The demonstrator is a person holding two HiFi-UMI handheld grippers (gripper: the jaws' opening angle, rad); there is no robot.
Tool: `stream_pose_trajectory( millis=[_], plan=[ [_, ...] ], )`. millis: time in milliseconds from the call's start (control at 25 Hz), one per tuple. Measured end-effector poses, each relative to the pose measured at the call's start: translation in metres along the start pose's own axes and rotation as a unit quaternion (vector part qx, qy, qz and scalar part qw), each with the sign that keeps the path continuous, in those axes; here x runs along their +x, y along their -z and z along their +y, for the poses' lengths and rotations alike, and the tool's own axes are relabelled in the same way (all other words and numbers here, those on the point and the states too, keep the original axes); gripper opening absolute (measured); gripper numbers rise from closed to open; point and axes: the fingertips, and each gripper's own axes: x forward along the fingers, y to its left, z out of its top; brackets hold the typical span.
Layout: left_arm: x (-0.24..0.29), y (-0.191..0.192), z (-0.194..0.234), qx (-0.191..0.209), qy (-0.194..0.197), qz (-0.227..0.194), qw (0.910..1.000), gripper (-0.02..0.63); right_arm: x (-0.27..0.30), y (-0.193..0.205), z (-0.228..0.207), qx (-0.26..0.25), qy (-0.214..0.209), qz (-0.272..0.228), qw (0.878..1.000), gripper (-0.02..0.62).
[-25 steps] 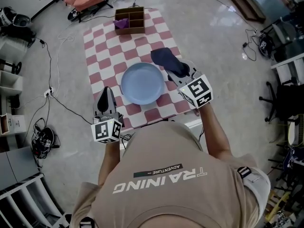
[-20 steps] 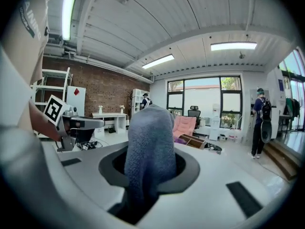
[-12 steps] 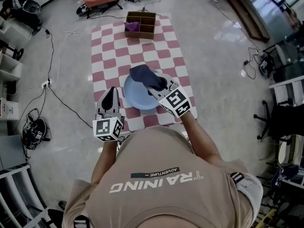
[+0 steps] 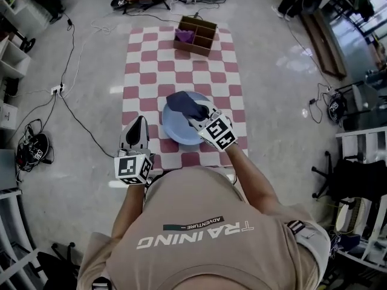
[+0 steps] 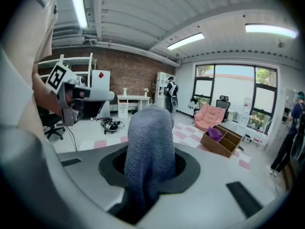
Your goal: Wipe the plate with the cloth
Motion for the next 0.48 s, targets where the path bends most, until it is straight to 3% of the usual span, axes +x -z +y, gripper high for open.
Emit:
stream_pose_trajectory(
  millis=[200, 320, 480],
  plan=[
    [-0.037, 0.021, 0.027, -0.022, -0.069, 0.010, 0.9973, 0.015, 0.047, 0.044, 0.022, -0.030, -0.075, 0.059, 0.995, 0.115],
    [-0.058, 0.033, 0.042, -0.038, -0.119, 0.015, 0.9920, 0.015, 0.072, 0.076, 0.031, -0.020, -0.126, 0.106, 0.986, 0.115],
    [-0.087, 0.035, 0.058, -0.041, -0.170, 0.014, 0.9845, 0.015, 0.096, 0.115, 0.048, -0.013, -0.160, 0.156, 0.975, 0.115]
  ],
)
